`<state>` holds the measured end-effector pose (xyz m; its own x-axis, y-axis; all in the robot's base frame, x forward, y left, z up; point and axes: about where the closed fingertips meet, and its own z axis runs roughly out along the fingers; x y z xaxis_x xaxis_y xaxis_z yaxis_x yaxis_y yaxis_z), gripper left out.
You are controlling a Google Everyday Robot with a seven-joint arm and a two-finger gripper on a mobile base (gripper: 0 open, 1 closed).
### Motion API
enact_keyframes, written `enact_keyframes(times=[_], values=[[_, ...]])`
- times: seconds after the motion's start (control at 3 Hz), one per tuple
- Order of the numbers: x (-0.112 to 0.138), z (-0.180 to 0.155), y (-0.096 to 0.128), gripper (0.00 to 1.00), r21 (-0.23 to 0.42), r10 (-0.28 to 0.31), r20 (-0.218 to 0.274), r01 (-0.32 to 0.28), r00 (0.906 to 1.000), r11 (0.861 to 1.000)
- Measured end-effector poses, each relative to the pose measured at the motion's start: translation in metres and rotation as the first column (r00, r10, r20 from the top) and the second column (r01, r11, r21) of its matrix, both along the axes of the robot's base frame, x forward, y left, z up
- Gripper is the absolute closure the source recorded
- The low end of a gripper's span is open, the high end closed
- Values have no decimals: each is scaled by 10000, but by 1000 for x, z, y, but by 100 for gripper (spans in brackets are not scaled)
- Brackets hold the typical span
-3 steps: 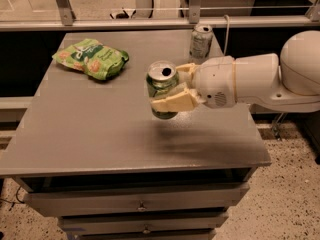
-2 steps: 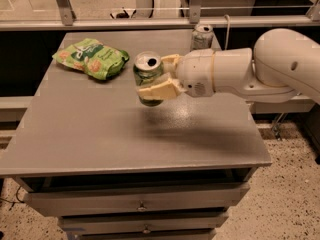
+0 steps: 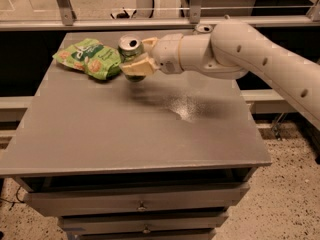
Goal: Move green can near green rice chip bag
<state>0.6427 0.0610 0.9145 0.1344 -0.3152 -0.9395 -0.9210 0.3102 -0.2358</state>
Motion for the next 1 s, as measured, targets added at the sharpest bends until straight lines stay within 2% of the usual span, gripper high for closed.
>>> enact_keyframes(times=[0.33, 0.67, 1.0], values=[[51, 2, 2, 100, 25, -483, 278, 483, 9984, 9988], [85, 4, -4, 100, 59, -974, 396, 972, 9945, 9952], [101, -4, -7, 100, 190, -1146, -59, 1147, 9934, 9932]])
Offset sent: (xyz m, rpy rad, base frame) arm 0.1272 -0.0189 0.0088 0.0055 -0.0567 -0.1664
